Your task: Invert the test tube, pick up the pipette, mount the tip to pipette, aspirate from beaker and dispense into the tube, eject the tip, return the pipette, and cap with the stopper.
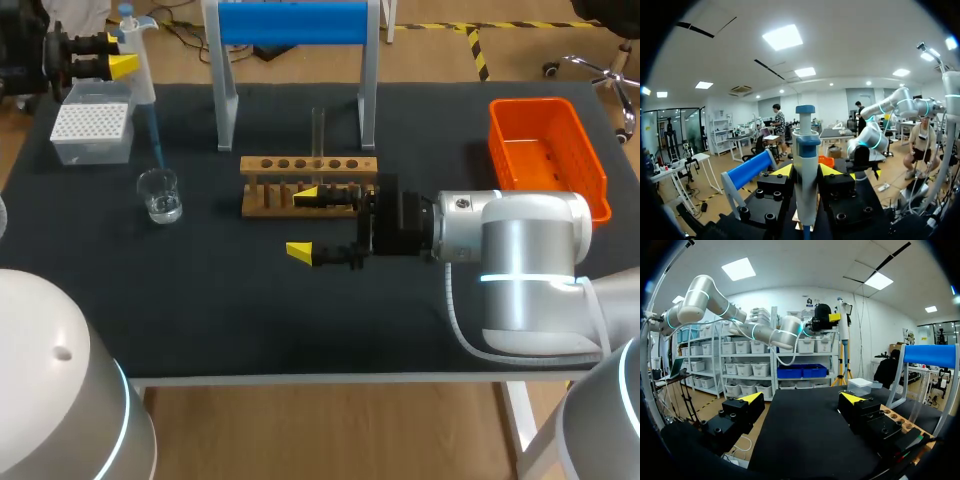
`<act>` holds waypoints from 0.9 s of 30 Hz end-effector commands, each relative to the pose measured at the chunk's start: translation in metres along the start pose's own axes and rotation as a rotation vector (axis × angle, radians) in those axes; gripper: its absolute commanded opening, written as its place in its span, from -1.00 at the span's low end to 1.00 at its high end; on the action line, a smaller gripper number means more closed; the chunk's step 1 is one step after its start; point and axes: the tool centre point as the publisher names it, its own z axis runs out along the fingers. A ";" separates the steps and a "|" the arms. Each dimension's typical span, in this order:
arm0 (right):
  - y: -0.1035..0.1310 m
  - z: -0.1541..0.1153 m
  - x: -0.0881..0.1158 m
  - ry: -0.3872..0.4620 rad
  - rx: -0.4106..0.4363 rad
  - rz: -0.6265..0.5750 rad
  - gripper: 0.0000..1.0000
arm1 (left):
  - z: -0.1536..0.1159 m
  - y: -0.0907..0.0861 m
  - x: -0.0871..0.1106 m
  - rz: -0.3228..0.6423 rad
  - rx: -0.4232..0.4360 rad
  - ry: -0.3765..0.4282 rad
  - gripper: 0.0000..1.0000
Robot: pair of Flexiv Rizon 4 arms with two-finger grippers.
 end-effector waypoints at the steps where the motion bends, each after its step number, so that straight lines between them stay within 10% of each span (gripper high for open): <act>1: 0.000 -0.001 0.001 -0.002 0.000 -0.001 1.00 | -0.002 0.008 -0.003 0.003 0.013 0.003 -1.00; 27: 0.000 -0.001 0.001 -0.002 0.000 -0.001 1.00 | -0.007 0.016 -0.005 0.017 0.004 -0.007 -1.00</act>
